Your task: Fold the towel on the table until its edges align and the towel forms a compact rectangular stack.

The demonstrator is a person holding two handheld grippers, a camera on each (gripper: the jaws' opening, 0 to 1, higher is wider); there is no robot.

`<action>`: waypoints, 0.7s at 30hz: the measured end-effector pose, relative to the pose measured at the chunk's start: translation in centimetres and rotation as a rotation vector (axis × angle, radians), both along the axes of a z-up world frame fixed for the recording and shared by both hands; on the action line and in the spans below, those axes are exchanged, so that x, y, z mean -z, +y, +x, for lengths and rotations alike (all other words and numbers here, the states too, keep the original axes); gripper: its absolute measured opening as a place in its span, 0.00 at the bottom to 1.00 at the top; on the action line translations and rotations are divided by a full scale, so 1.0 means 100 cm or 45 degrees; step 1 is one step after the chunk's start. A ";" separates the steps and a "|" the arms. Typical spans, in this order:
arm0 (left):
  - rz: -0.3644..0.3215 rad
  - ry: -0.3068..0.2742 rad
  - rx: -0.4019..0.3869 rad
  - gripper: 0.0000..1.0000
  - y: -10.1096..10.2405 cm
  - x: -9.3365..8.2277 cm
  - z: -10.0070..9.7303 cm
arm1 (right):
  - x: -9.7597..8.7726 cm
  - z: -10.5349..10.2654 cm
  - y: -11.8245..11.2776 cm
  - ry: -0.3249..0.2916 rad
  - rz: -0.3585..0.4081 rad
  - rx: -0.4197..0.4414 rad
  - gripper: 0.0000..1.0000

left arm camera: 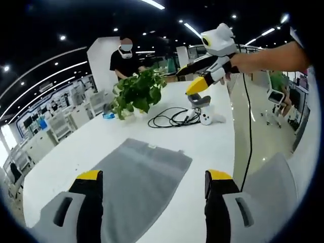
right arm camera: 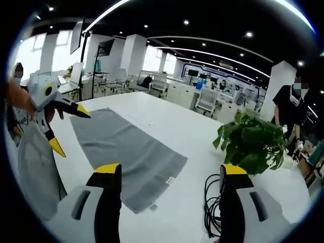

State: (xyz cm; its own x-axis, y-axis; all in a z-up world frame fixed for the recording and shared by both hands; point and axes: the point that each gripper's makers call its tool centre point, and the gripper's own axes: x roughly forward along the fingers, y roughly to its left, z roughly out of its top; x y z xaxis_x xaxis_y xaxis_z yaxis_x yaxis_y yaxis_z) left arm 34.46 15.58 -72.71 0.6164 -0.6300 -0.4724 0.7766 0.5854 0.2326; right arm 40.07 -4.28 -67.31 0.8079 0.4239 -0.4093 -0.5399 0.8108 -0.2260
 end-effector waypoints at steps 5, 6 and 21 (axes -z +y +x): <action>0.034 -0.020 0.020 0.84 -0.015 0.002 0.004 | 0.003 0.016 -0.009 0.013 0.012 0.006 0.79; 0.044 -0.026 0.023 0.84 -0.017 0.003 0.005 | 0.005 0.019 -0.010 0.020 0.019 0.009 0.79; 0.076 0.070 0.072 0.79 -0.055 0.036 0.014 | 0.032 0.053 -0.019 0.134 0.165 0.065 0.72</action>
State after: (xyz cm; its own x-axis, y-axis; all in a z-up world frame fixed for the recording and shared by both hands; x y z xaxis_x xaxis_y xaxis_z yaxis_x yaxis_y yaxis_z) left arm 35.85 10.11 -76.34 0.5526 -0.6327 -0.5426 0.8207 0.5266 0.2218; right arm 45.33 -6.23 -70.48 0.7854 0.4380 -0.4374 -0.5124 0.8565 -0.0624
